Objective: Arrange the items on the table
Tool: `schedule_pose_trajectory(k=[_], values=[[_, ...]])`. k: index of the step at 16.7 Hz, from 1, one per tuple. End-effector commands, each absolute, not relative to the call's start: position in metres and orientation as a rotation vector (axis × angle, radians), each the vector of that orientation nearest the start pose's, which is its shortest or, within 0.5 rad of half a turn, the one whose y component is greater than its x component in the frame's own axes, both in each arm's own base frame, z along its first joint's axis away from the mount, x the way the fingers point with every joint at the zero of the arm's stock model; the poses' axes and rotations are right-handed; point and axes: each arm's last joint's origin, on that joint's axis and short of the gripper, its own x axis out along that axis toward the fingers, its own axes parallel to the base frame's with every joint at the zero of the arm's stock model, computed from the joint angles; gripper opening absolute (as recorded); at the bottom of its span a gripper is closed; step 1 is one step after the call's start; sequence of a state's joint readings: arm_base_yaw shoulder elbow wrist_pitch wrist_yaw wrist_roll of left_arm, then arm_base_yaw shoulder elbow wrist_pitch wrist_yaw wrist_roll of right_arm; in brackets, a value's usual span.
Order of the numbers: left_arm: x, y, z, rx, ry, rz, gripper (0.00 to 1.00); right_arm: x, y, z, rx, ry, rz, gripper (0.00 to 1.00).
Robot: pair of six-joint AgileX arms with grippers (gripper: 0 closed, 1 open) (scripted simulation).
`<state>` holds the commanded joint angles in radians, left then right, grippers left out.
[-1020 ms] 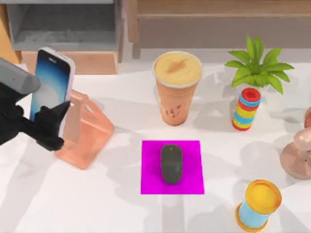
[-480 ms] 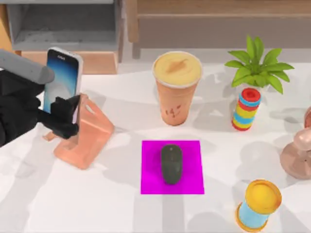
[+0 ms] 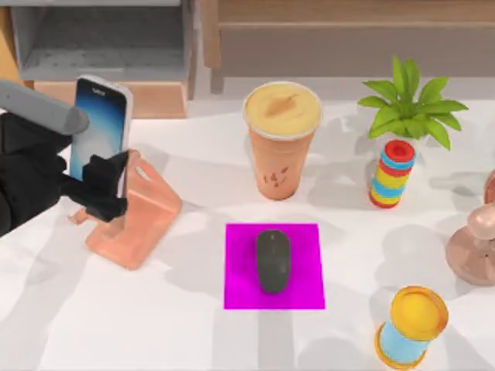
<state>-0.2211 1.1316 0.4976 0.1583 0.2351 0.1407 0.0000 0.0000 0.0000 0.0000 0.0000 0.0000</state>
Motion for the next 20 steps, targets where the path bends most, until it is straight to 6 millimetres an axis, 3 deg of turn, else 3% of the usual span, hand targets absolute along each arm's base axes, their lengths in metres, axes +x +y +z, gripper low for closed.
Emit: schedule_pose_trajectory(k=[11,20], values=[[0.2263,-0.0582,0.1968,0.124,0.448,-0.475,0.98,0.1057,-0.0012,0.16,0.0,0.0,0.0,1.0],[0.2262,-0.0581,0.197,0.123,0.447,-0.474,1.0,0.1057,-0.0012,0.16,0.0,0.0,0.0,1.0]])
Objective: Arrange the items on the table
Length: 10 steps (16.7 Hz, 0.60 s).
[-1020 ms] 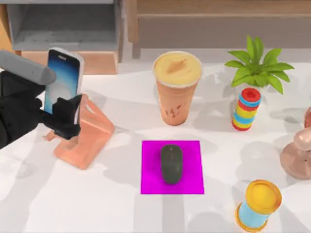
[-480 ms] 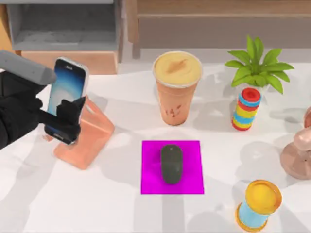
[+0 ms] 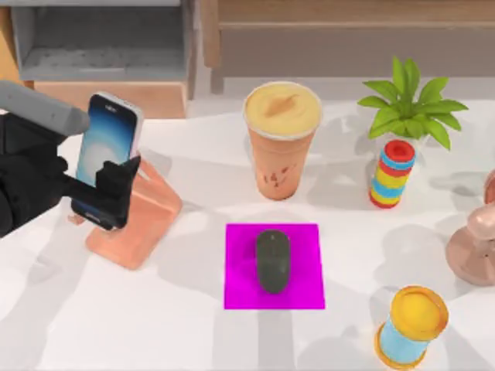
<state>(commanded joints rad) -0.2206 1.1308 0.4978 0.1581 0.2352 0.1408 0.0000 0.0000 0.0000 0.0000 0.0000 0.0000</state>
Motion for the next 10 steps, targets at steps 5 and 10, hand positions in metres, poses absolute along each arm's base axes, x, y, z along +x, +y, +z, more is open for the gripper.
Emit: schedule_pose_trajectory(k=[5,10], values=[[0.208,-0.058,0.199,0.123,0.441,-0.473,1.0,0.106,-0.001,0.16,0.0,0.0,0.0,1.0],[0.196,-0.057,0.197,0.123,0.447,-0.474,1.0,0.106,-0.001,0.16,0.0,0.0,0.0,1.0]])
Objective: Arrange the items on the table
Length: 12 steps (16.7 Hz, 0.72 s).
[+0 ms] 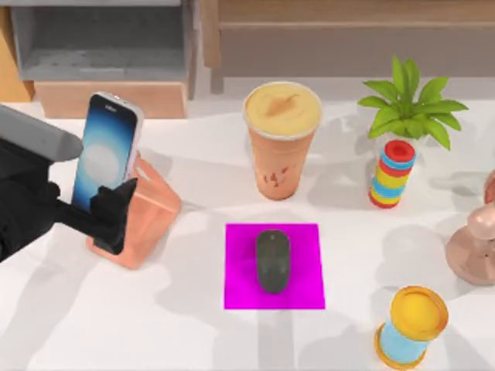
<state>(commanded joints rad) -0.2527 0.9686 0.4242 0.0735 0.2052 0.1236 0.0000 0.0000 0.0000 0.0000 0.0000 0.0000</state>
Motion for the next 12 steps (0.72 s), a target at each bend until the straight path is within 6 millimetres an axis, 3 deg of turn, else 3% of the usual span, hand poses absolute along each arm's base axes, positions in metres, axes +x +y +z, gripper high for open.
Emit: schedule_pose_trajectory(k=[5,12], values=[[0.189,-0.051,0.202,0.117,0.403,-0.438,1.0,0.106,-0.001,0.16,0.0,0.0,0.0,1.0],[0.142,-0.024,0.192,0.061,0.252,-0.254,1.0,0.106,-0.001,0.16,0.0,0.0,0.0,1.0]])
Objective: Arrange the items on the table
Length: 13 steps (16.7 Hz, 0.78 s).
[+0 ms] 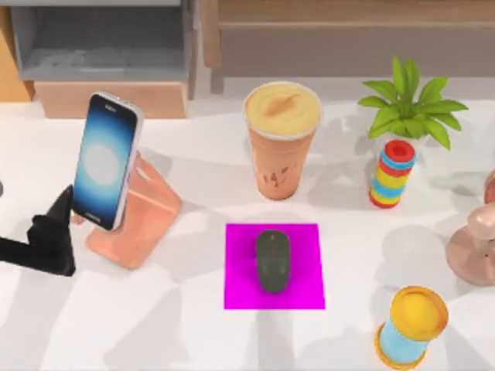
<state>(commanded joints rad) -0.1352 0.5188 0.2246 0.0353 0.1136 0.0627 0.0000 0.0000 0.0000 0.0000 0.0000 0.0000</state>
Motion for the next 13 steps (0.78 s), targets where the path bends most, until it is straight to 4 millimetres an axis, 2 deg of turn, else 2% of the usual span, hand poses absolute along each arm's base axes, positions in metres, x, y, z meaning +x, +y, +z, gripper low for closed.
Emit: schedule_pose_trajectory(k=[3,6,13], values=[[0.122,-0.013,0.179,0.031,0.154,-0.155,1.0,0.106,-0.001,0.16,0.0,0.0,0.0,1.0],[0.11,-0.006,0.168,0.011,0.059,-0.064,1.0,0.106,-0.001,0.16,0.0,0.0,0.0,1.0],[0.106,-0.001,0.16,0.0,0.0,0.0,1.0,0.106,-0.001,0.16,0.0,0.0,0.0,1.0]])
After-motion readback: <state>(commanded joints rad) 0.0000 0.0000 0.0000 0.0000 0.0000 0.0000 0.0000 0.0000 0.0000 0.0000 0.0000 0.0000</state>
